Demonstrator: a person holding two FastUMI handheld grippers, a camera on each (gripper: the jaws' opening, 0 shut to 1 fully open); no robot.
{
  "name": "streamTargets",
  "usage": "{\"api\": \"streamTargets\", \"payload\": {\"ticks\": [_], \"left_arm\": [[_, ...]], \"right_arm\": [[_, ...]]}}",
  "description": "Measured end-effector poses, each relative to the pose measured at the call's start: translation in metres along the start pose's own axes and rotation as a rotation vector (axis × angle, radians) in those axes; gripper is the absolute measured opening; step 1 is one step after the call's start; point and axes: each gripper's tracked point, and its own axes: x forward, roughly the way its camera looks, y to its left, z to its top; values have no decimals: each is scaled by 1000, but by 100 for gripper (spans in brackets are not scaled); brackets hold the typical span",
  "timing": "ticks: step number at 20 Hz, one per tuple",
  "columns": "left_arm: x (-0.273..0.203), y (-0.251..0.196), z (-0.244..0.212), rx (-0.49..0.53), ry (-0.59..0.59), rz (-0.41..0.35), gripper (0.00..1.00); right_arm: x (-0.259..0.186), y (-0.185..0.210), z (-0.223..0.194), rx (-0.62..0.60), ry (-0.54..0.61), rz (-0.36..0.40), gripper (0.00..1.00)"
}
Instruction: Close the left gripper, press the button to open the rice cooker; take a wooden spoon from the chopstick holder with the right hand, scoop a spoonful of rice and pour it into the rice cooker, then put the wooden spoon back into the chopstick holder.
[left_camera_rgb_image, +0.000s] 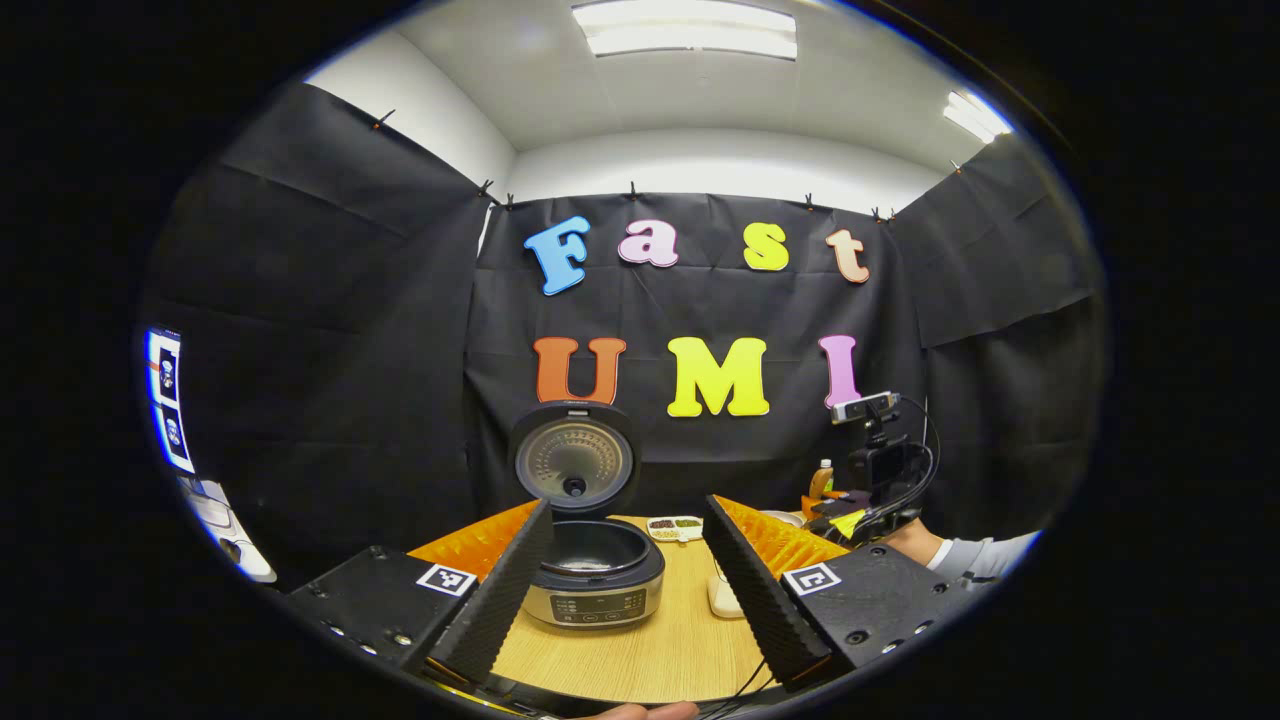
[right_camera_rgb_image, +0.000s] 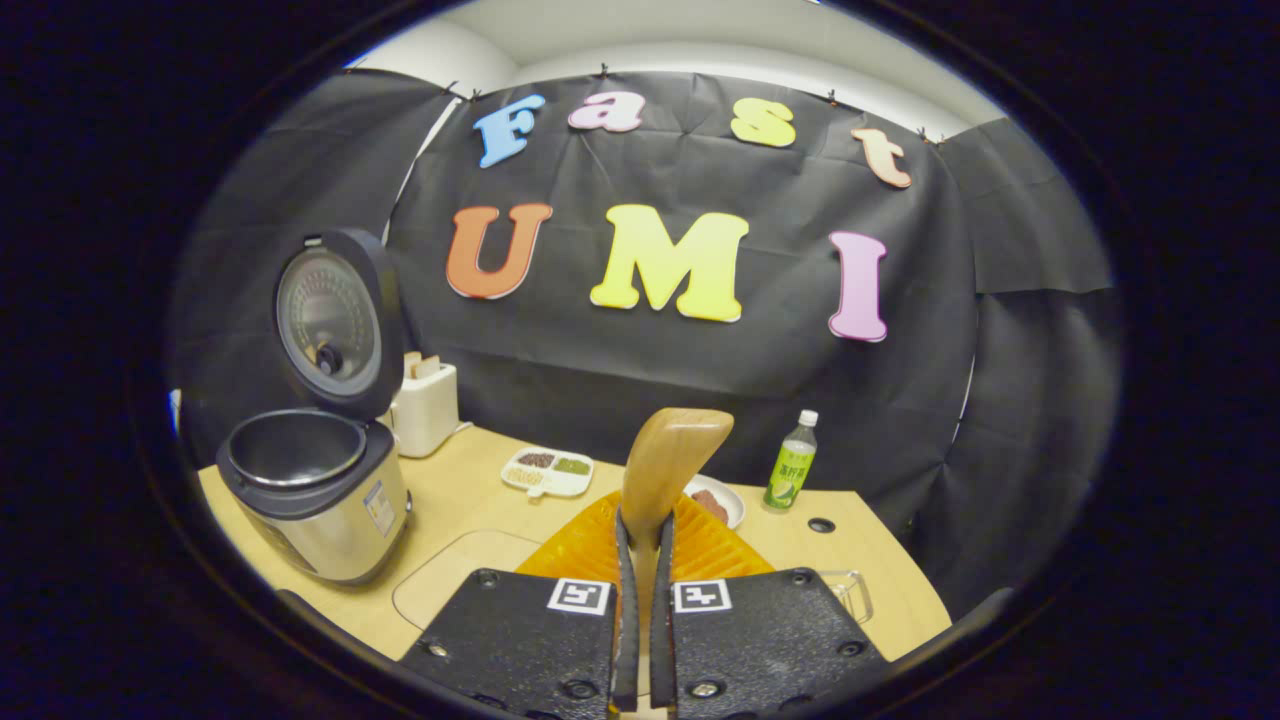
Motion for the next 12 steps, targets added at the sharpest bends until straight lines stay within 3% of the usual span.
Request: {"api": "streamTargets", "payload": {"ticks": [4, 8, 12], "left_arm": [[0, 13, -6, -34, 19, 21, 96], [3, 19, -9, -41, 26, 34, 94], [4, 12, -13, -43, 36, 22, 94]], "right_arm": [[12, 7, -27, -22, 23, -11, 10], [2, 51, -39, 105, 73, 153, 10], [-2, 69, -35, 162, 63, 223, 10]]}}
